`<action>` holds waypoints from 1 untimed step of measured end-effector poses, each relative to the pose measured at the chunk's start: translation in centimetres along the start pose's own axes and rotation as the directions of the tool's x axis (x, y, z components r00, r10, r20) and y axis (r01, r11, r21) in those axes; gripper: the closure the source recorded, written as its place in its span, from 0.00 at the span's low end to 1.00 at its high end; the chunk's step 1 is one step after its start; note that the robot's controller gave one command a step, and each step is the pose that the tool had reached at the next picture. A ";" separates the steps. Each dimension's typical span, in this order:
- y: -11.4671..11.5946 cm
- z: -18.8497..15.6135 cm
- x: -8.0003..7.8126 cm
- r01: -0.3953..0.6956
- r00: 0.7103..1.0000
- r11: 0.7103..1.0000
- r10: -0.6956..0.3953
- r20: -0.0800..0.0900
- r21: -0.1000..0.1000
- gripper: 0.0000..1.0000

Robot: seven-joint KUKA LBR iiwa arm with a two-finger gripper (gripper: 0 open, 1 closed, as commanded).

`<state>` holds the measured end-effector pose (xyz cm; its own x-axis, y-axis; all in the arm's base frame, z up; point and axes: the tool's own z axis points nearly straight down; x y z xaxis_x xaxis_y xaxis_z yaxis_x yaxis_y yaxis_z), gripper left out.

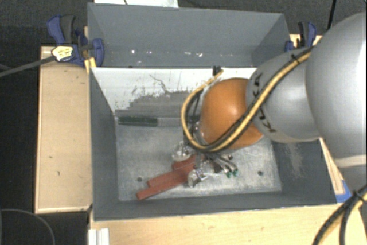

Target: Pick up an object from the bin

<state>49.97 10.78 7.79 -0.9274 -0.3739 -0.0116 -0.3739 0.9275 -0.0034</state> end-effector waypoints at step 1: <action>0.1 -1.9 0.3 0.000 1.000 1.000 0.000 -0.016 -0.004 1.00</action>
Offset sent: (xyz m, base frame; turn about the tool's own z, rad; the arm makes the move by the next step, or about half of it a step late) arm -0.0003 -0.0001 0.0274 0.0000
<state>49.60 10.77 9.65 -0.9273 -0.3743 0.0040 -0.3743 0.9273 0.0004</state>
